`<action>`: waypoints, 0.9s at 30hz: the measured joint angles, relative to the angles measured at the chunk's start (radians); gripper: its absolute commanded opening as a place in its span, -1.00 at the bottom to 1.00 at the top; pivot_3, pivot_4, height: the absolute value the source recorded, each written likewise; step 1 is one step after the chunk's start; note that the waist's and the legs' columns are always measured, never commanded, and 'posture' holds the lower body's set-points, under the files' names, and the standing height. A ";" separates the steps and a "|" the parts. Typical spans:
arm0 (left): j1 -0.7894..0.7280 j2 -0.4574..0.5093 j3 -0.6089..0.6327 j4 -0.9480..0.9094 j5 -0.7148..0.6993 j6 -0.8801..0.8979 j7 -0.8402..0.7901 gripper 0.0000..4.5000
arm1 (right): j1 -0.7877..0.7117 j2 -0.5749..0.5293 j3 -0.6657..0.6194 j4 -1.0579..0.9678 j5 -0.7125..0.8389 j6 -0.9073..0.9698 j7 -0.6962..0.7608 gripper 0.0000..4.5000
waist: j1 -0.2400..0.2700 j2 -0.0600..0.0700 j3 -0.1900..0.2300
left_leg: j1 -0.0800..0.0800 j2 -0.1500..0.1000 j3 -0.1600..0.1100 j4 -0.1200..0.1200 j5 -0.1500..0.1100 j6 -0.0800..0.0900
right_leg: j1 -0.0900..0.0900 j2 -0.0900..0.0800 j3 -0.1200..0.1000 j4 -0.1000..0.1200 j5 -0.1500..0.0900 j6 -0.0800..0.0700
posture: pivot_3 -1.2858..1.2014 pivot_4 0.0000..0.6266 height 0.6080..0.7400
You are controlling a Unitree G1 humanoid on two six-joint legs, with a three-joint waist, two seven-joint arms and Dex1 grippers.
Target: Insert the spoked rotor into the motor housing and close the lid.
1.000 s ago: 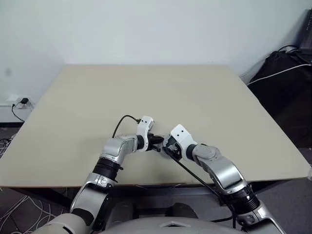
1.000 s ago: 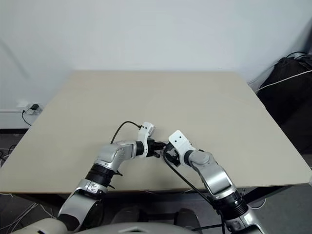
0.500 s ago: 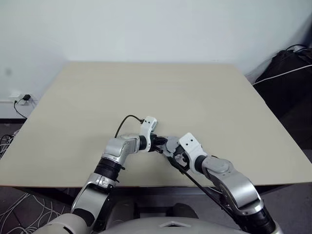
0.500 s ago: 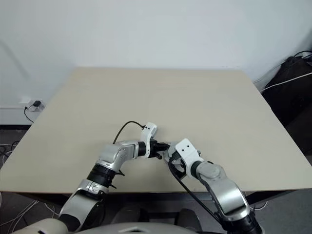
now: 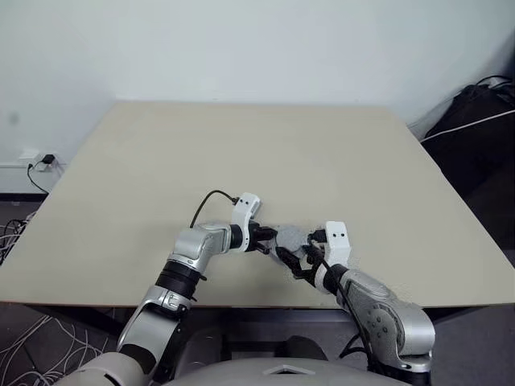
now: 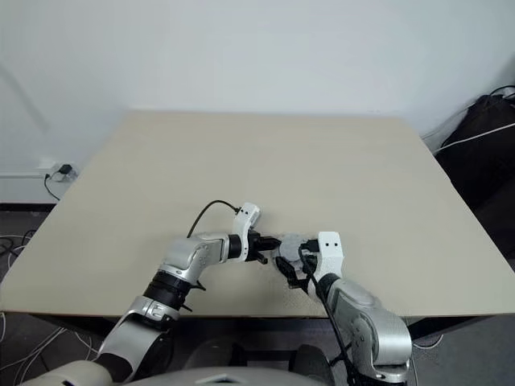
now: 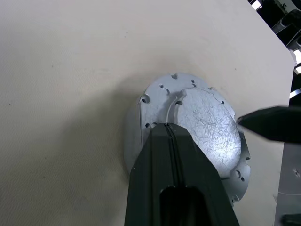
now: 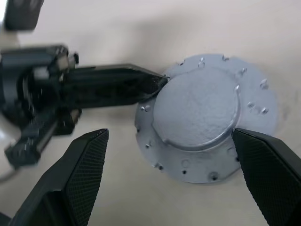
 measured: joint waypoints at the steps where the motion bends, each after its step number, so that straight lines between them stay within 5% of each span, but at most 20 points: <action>1: 0.000 0.001 0.000 0.000 0.001 0.000 0.000 -1.00 | -0.004 0.013 -0.013 0.009 0.011 -0.002 -0.006 0.99 | -0.001 0.000 0.000 | 0.000 0.000 0.000 0.000 0.000 0.000 | 0.000 0.000 0.000 0.000 0.000 0.000 | 0.03 -1.00 1.00; 27: 0.005 0.008 0.000 -0.003 0.000 -0.001 -0.005 -1.00 | -0.011 0.027 -0.158 0.186 0.168 -0.069 -0.104 0.99 | -0.004 0.003 -0.001 | 0.002 0.000 0.001 0.002 0.000 0.000 | 0.002 0.001 0.001 0.001 0.001 0.000 | 0.03 -1.00 1.00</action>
